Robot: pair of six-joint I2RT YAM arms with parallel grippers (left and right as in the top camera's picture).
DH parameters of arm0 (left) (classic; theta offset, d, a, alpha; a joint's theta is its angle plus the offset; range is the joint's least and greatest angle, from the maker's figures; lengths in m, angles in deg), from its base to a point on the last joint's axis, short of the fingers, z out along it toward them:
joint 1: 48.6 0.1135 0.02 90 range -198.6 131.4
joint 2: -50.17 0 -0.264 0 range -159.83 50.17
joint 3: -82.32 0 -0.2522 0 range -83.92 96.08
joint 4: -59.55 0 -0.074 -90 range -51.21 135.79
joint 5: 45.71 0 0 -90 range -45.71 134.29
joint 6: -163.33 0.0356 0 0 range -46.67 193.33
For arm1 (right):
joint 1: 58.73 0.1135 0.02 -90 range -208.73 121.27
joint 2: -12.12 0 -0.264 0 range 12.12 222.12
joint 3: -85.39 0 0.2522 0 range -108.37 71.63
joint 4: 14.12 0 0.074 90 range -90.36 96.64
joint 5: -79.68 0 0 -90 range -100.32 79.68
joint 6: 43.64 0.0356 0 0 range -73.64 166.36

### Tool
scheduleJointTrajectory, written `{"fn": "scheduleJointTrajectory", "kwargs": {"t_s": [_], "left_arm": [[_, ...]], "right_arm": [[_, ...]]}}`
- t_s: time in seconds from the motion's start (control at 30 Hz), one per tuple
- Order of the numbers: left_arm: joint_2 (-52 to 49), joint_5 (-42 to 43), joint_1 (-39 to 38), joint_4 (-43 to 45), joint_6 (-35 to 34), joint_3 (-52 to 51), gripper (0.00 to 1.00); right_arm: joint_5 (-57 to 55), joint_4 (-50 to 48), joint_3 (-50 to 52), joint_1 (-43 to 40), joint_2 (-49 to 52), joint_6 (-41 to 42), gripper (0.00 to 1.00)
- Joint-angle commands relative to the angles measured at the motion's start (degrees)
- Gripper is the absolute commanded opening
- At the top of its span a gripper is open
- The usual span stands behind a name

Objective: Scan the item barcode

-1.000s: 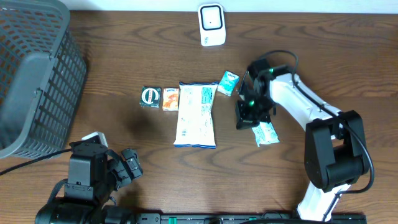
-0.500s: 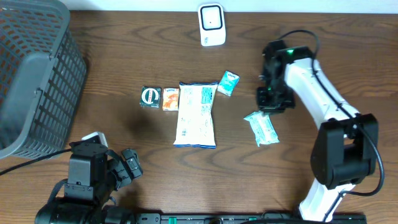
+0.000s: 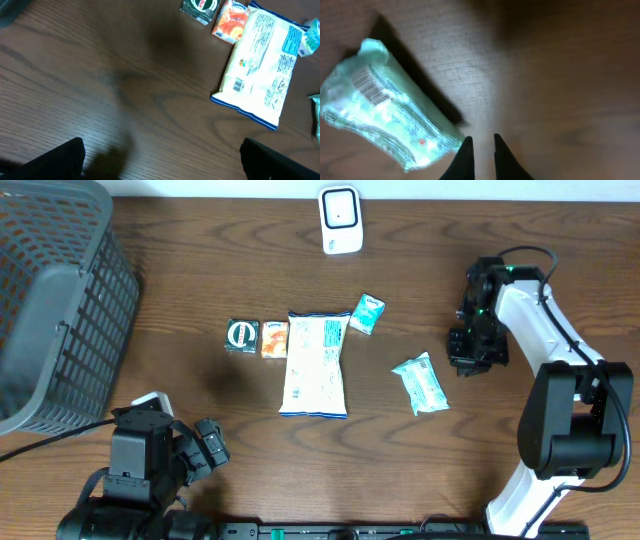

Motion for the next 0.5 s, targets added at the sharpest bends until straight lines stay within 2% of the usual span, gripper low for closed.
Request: {"fn": "scheduleJointTrajectory", "kwargs": {"t_s": [0.0, 0.47], "left_arm": [[0.2, -0.5, 0.1, -0.1, 0.1, -0.1, 0.98], [0.2, -0.5, 0.1, -0.1, 0.1, -0.1, 0.98]], "right_arm": [[3.8, -3.1, 4.1, 0.3, 0.3, 0.2, 0.09], [17.3, -9.1, 9.7, 6.8, 0.3, 0.3, 0.07]]}}
